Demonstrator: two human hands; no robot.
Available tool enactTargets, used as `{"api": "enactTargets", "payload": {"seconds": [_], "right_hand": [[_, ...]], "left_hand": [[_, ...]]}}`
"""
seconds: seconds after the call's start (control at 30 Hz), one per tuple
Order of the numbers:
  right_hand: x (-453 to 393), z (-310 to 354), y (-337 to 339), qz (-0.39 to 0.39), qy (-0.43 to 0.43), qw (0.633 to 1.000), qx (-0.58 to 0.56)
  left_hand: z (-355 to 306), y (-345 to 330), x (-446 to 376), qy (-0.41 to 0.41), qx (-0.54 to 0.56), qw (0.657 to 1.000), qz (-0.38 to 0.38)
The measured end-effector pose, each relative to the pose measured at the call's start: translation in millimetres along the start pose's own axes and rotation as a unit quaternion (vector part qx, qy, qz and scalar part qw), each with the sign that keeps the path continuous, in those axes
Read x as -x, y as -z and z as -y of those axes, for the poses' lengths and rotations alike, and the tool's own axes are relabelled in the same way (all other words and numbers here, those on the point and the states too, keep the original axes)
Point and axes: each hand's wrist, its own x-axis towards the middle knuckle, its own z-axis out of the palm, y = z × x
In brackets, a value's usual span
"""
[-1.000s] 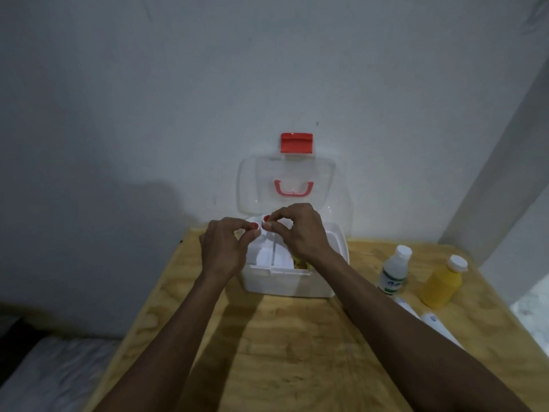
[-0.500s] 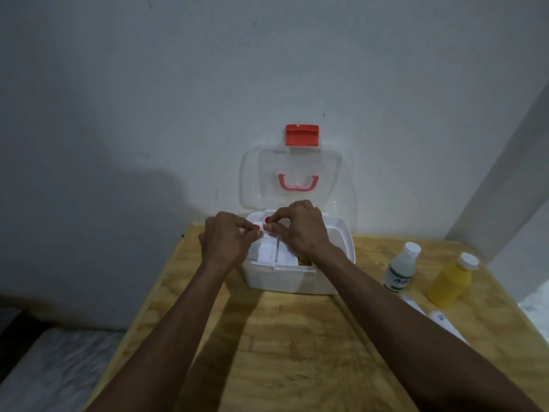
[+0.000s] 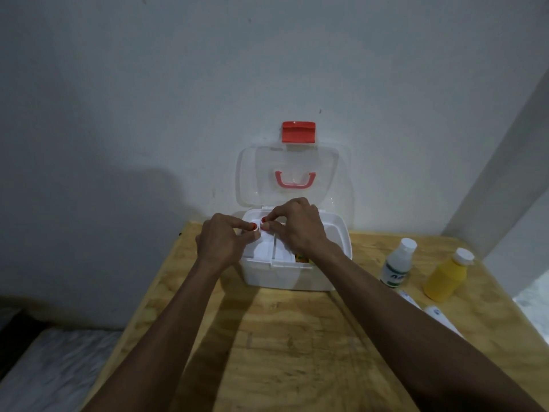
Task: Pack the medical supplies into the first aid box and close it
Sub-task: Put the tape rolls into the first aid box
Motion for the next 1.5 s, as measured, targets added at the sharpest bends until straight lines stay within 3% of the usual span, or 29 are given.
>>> {"api": "enactTargets", "payload": {"seconds": [0.3,0.47,0.67,0.8,0.9,1.1,1.3,1.5], "right_hand": [[5,4,11,0.007,0.0,0.999,-0.035],[28,18,61,-0.019,-0.005,0.996,-0.092],[89,-6,136,-0.18,-0.038,0.975,-0.122],[140,-46,182,-0.289,-0.088,0.946,-0.122],[169,-83,204,-0.328,-0.149,0.927,-0.106],[196,-133,199,-0.292,-0.22,0.926,-0.096],[193,-147,178,-0.274,-0.213,0.926,-0.146],[190,-159,166,-0.313,-0.195,0.917,-0.154]], "left_hand": [[-3,4,6,-0.026,0.008,1.0,0.003],[-20,16,26,-0.03,0.044,0.998,-0.039],[-74,5,71,-0.139,0.136,0.976,-0.096],[-112,-30,109,-0.191,0.208,0.957,-0.068],[-135,-63,133,-0.222,0.212,0.951,-0.038],[-161,-128,144,-0.216,0.191,0.958,0.004],[-162,-162,140,-0.198,0.175,0.964,0.008],[-164,-172,139,-0.203,0.163,0.965,-0.028]]}}
